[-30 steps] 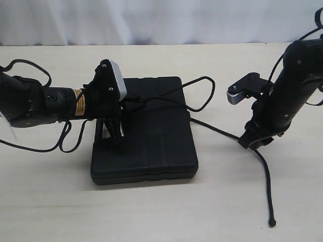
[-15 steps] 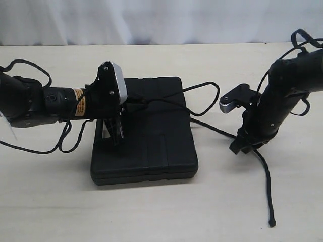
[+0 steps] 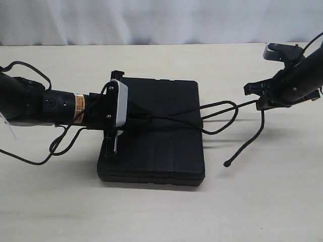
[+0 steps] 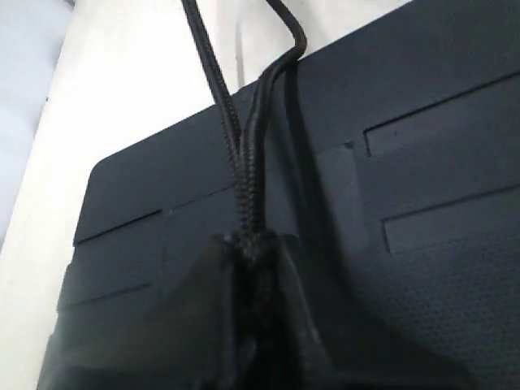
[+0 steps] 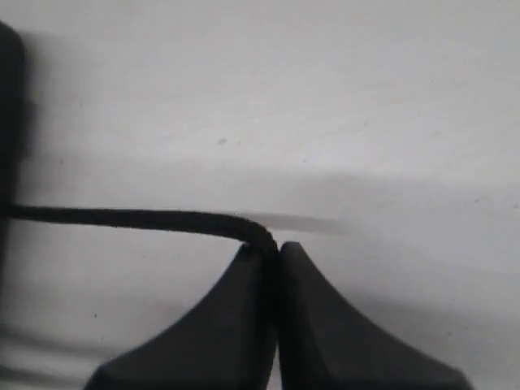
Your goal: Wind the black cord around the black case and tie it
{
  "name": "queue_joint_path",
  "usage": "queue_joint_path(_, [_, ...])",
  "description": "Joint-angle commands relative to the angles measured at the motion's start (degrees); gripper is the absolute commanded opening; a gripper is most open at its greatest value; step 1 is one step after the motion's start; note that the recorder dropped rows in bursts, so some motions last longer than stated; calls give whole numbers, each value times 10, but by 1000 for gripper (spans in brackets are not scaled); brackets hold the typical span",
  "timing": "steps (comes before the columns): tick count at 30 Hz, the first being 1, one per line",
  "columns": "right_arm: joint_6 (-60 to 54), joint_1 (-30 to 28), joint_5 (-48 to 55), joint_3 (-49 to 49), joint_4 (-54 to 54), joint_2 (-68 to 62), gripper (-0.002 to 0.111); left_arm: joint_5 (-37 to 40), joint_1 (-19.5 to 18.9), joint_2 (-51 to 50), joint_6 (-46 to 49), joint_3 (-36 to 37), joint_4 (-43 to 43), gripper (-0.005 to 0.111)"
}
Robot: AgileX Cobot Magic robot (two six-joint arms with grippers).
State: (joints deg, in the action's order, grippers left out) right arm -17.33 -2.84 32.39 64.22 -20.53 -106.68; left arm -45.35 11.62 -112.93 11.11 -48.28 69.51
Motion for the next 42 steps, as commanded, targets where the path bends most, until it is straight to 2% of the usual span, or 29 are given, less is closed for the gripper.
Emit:
queue_joint_path(1, [3,-11,-76,5,2,-1,4,-48,1,9,25,1,26,0])
queue_joint_path(12, [7,-11,-43,74,-17,-48,4,67,1,10,130,1,54,0])
queue_joint_path(15, [5,-11,-34,88,-38,-54,4,69,1,10,180,1,74,0])
queue_joint_path(19, [-18,-11,-21,97,-72,-54,4,67,1,10,207,1,57,0])
queue_joint_path(25, [-26,-11,61,139,-83,-54,4,10,1,10,218,1,27,0])
queue_joint_path(38, [-27,-11,138,171,-94,-54,4,37,1,10,218,1,12,0])
queue_joint_path(42, [-72,-11,187,171,-135,-54,4,37,1,10,218,1,5,0])
